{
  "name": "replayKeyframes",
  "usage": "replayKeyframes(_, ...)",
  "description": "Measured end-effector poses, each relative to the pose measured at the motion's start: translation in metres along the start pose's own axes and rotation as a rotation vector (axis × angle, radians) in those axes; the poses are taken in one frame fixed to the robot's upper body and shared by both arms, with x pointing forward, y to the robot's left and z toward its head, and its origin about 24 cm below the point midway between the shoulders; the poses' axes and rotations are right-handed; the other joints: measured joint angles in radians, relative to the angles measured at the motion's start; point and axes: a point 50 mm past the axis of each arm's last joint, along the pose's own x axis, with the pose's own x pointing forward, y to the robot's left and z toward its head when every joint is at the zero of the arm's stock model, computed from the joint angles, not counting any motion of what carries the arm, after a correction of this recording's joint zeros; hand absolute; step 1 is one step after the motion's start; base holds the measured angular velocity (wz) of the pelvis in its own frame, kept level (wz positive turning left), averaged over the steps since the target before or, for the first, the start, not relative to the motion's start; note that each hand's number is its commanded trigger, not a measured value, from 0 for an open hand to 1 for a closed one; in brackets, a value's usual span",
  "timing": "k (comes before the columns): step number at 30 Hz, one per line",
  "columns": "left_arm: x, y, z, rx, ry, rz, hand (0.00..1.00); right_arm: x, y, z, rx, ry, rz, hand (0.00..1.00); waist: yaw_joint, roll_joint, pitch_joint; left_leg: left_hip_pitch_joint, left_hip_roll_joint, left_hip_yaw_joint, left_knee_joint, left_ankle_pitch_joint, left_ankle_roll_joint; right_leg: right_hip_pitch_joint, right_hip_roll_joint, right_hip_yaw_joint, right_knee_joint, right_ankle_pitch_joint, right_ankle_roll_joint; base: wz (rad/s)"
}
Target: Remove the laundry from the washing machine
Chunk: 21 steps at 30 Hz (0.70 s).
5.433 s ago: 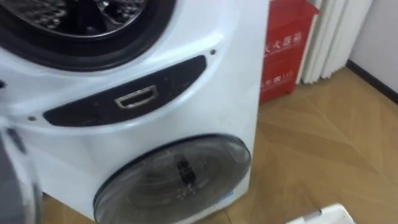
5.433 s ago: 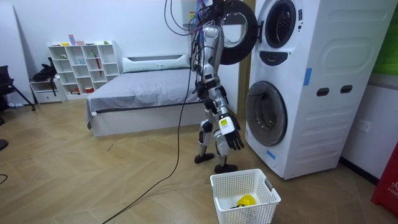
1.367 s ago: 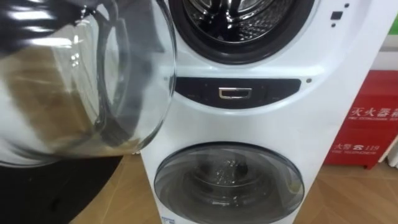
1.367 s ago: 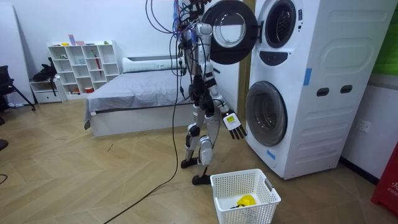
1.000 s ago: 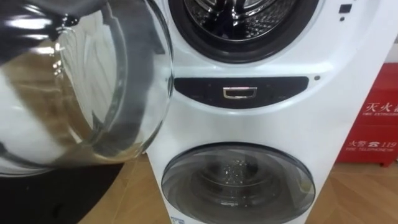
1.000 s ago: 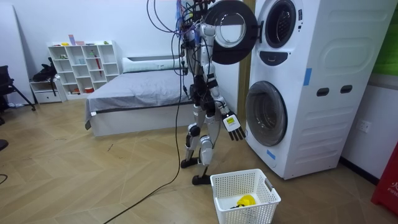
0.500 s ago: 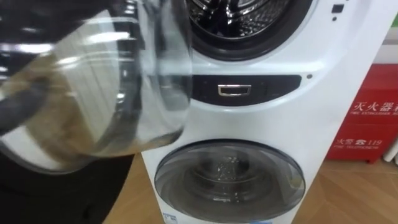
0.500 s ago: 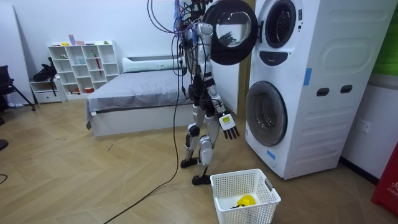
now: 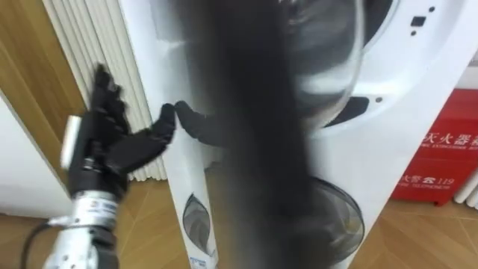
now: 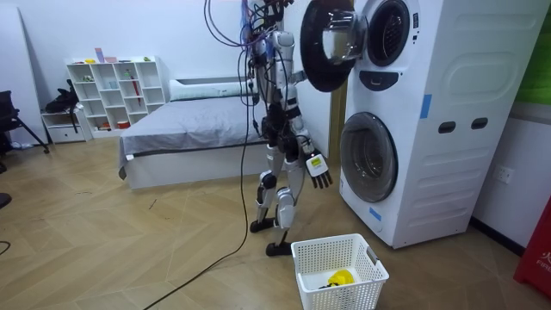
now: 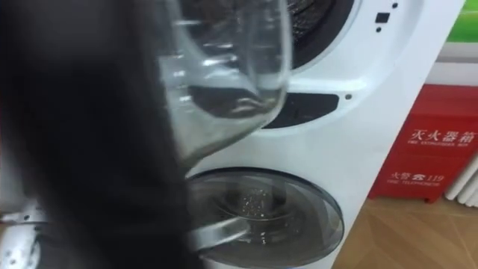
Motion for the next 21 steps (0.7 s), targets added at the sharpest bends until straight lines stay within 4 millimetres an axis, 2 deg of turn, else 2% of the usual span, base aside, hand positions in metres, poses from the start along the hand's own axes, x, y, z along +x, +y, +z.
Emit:
replayKeyframes(7,-0.002,-0.009,-0.022,0.014,0.102,-0.044,0.0,0.0,0.002,0.0,-0.014,0.004,0.013,0.0,-0.028,0.0,-0.0008,0.004,0.001,0.012,0.0,0.0,0.0,-0.009,0.003,0.019,0.003,0.0,0.0,-0.06)
replayKeyframes(16,0.008,-0.019,-0.021,0.088,0.12,-0.048,0.0,0.002,0.011,0.004,-0.03,0.007,0.059,0.0,-0.053,0.001,-0.0008,-0.004,0.001,0.01,0.002,0.001,0.0,-0.02,0.002,0.021,0.003,0.003,0.0,0.03)
replayKeyframes(21,0.017,-0.021,-0.018,0.183,0.138,-0.028,0.0,0.002,0.009,0.005,-0.011,0.021,0.063,0.0,-0.088,0.018,0.0049,-0.024,0.0,0.013,0.016,0.004,0.005,-0.022,0.002,0.033,-0.014,0.022,0.002,0.04)
